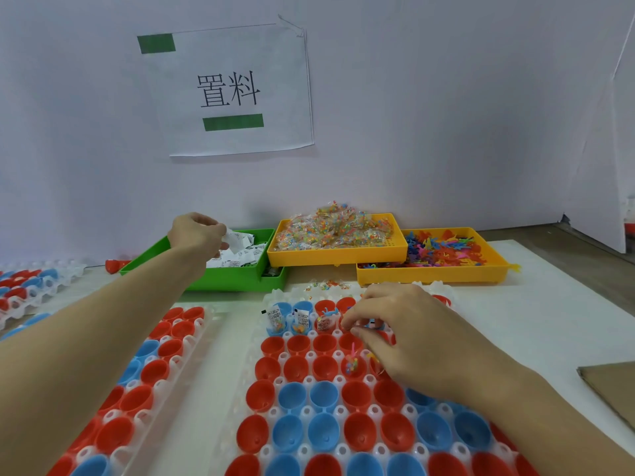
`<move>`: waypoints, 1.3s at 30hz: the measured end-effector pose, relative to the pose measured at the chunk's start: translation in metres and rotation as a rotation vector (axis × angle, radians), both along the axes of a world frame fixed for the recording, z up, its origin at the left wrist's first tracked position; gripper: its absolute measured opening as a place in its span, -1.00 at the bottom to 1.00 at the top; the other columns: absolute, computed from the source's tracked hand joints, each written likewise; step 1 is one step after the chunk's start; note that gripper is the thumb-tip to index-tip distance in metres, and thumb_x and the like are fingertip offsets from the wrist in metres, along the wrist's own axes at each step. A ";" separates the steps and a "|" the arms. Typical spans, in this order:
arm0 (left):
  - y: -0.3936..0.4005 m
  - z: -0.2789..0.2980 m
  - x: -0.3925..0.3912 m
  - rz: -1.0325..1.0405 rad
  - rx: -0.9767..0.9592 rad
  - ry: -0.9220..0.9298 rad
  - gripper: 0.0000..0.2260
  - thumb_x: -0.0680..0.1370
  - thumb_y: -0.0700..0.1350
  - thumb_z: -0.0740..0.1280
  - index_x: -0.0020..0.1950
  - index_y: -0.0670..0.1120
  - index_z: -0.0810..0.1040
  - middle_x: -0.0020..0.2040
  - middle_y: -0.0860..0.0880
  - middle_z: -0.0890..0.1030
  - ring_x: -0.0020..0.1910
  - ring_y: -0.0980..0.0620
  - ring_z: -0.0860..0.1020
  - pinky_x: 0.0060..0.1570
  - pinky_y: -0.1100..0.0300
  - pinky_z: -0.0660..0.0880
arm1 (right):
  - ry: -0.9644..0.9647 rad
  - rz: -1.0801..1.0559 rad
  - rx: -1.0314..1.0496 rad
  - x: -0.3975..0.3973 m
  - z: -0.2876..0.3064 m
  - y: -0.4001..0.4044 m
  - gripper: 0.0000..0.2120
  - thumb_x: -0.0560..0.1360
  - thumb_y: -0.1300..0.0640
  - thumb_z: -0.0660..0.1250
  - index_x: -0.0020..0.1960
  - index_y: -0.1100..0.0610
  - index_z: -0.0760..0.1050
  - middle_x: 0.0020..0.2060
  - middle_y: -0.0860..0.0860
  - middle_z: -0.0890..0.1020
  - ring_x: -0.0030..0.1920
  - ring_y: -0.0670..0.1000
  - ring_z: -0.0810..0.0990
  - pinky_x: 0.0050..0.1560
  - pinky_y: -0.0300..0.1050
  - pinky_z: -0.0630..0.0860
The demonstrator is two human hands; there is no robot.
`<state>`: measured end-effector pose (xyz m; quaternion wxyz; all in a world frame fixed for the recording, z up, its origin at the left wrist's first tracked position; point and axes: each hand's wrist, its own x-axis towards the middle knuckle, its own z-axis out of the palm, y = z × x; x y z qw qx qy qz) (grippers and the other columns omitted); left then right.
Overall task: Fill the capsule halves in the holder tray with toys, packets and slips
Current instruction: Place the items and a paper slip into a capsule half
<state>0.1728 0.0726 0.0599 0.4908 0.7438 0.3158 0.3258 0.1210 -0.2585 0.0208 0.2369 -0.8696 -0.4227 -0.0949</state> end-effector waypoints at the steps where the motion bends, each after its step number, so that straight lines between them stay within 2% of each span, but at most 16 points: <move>1: 0.001 -0.001 0.000 -0.006 0.010 0.003 -0.83 0.57 -0.33 0.33 0.09 -0.11 0.53 -0.13 -0.14 0.59 -0.33 0.03 0.60 -0.38 0.21 0.50 | 0.001 0.001 0.002 0.000 0.000 0.000 -0.81 0.59 -0.06 0.29 0.17 -0.18 0.60 0.00 -0.31 0.55 0.07 -0.25 0.45 -0.03 -0.41 0.39; 3: 0.003 -0.003 0.000 -0.028 0.047 0.026 -0.74 0.57 -0.37 0.28 0.14 -0.05 0.55 -0.10 -0.16 0.60 -0.30 0.02 0.61 -0.36 0.22 0.51 | 0.003 0.007 0.004 0.000 0.001 -0.001 -0.81 0.59 -0.06 0.29 0.16 -0.18 0.61 -0.01 -0.31 0.55 0.06 -0.25 0.46 0.03 -0.37 0.44; 6: 0.005 -0.005 0.002 -0.043 0.076 0.060 -0.72 0.59 -0.39 0.20 0.04 -0.08 0.62 -0.08 -0.17 0.63 -0.31 0.01 0.61 -0.32 0.21 0.54 | 0.006 0.012 0.003 0.000 0.002 -0.001 -0.80 0.60 -0.05 0.28 0.18 -0.17 0.61 -0.01 -0.31 0.55 0.06 -0.24 0.47 0.09 -0.32 0.47; 8: 0.004 -0.006 0.003 -0.050 0.062 0.062 -0.76 0.59 -0.36 0.19 -0.02 -0.13 0.63 -0.08 -0.17 0.63 -0.32 0.00 0.60 -0.32 0.21 0.54 | 0.010 0.011 0.004 0.000 0.002 -0.001 -0.79 0.60 -0.05 0.28 0.19 -0.17 0.60 0.00 -0.31 0.55 0.06 -0.24 0.47 0.09 -0.31 0.47; 11: 0.004 -0.006 0.004 -0.064 0.046 0.069 -0.90 0.59 -0.30 0.30 0.06 -0.18 0.58 -0.07 -0.15 0.61 -0.31 -0.01 0.62 -0.36 0.22 0.55 | 0.011 0.013 0.007 0.000 0.002 -0.001 -0.80 0.60 -0.05 0.28 0.19 -0.17 0.60 0.00 -0.31 0.54 0.05 -0.24 0.47 0.09 -0.29 0.49; 13: 0.004 -0.006 0.003 -0.067 0.066 0.083 -0.87 0.57 -0.35 0.31 0.03 -0.17 0.57 0.01 -0.22 0.62 -0.33 -0.01 0.63 -0.49 0.27 0.54 | 0.005 0.017 0.007 0.001 0.002 -0.001 -0.80 0.60 -0.04 0.28 0.19 -0.17 0.60 -0.02 -0.31 0.54 0.05 -0.24 0.47 0.10 -0.29 0.49; 15: 0.004 -0.006 0.003 -0.067 0.112 0.110 -0.78 0.56 -0.38 0.31 0.11 -0.12 0.55 0.11 -0.25 0.59 -0.34 -0.03 0.64 -0.59 0.29 0.49 | 0.000 0.015 0.010 0.001 0.001 -0.001 -0.79 0.60 -0.04 0.28 0.19 -0.18 0.60 -0.02 -0.31 0.54 0.05 -0.24 0.47 0.09 -0.30 0.49; 18: 0.004 -0.005 0.001 -0.045 0.175 0.156 -0.72 0.55 -0.33 0.36 0.22 -0.10 0.52 0.25 -0.26 0.51 -0.32 -0.07 0.67 -0.57 0.25 0.48 | -0.001 0.012 0.012 0.002 0.001 0.000 -0.79 0.60 -0.04 0.29 0.19 -0.18 0.60 -0.03 -0.31 0.54 0.04 -0.24 0.47 0.08 -0.32 0.50; 20: 0.005 -0.004 0.000 -0.023 0.232 0.170 -0.86 0.54 -0.31 0.36 0.05 -0.12 0.59 0.20 -0.26 0.55 -0.29 -0.11 0.68 -0.56 0.23 0.48 | 0.001 0.013 0.013 0.001 0.001 0.000 -0.80 0.60 -0.04 0.29 0.18 -0.18 0.60 -0.04 -0.32 0.54 0.04 -0.25 0.48 0.07 -0.31 0.51; 22: 0.004 -0.003 0.000 0.005 0.300 0.172 -0.89 0.51 -0.30 0.36 -0.12 -0.11 0.61 0.07 -0.25 0.61 -0.25 -0.16 0.65 -0.44 0.13 0.55 | 0.001 0.014 0.015 0.001 0.002 -0.001 -0.80 0.60 -0.03 0.29 0.17 -0.18 0.61 -0.03 -0.30 0.55 0.04 -0.24 0.48 0.07 -0.29 0.52; 25: 0.005 -0.003 0.000 0.027 0.358 0.155 -0.89 0.49 -0.29 0.40 -0.19 -0.10 0.60 -0.05 -0.21 0.64 -0.30 -0.13 0.57 -0.19 -0.03 0.64 | 0.000 0.013 0.007 0.000 0.002 -0.001 -0.80 0.61 -0.03 0.28 0.18 -0.17 0.60 -0.02 -0.30 0.55 0.05 -0.23 0.48 0.09 -0.27 0.52; 28: 0.008 -0.003 0.001 0.018 0.396 0.161 -0.87 0.46 -0.27 0.47 -0.21 -0.11 0.57 -0.11 -0.20 0.63 -0.33 -0.09 0.55 -0.14 -0.03 0.63 | 0.006 0.010 0.004 0.000 0.002 -0.001 -0.79 0.61 -0.03 0.28 0.20 -0.18 0.60 0.00 -0.30 0.55 0.05 -0.22 0.49 0.09 -0.28 0.52; 32: 0.010 -0.003 0.002 0.038 0.446 0.175 -0.92 0.53 -0.22 0.41 -0.14 -0.12 0.55 -0.02 -0.23 0.61 -0.30 -0.14 0.63 -0.19 -0.03 0.63 | 0.005 0.007 -0.001 0.000 0.003 -0.001 -0.79 0.61 -0.04 0.28 0.20 -0.18 0.59 -0.01 -0.31 0.54 0.04 -0.24 0.48 0.08 -0.32 0.49; 35: 0.011 -0.005 0.003 0.013 0.428 0.166 -0.99 0.59 -0.26 0.34 -0.01 -0.18 0.53 0.05 -0.29 0.60 -0.36 -0.11 0.66 -0.57 0.19 0.49 | 0.008 0.007 -0.004 0.000 0.002 -0.001 -0.79 0.61 -0.04 0.27 0.19 -0.19 0.60 0.00 -0.31 0.55 0.05 -0.24 0.47 0.09 -0.32 0.48; 36: 0.011 -0.005 0.005 0.012 0.405 0.156 -0.94 0.59 -0.28 0.34 0.05 -0.20 0.54 0.07 -0.31 0.59 -0.37 -0.08 0.65 -0.62 0.26 0.45 | 0.010 0.006 -0.005 0.000 0.002 -0.001 -0.79 0.61 -0.04 0.27 0.19 -0.19 0.60 0.00 -0.31 0.55 0.06 -0.24 0.47 0.09 -0.33 0.48; 39: 0.012 -0.005 0.008 0.002 0.312 0.115 -0.84 0.57 -0.33 0.34 0.15 -0.24 0.55 0.14 -0.34 0.56 -0.33 -0.05 0.65 -0.46 0.20 0.56 | 0.007 0.002 -0.004 0.001 0.002 0.000 -0.79 0.61 -0.04 0.27 0.20 -0.19 0.59 0.00 -0.30 0.55 0.06 -0.23 0.48 0.08 -0.34 0.47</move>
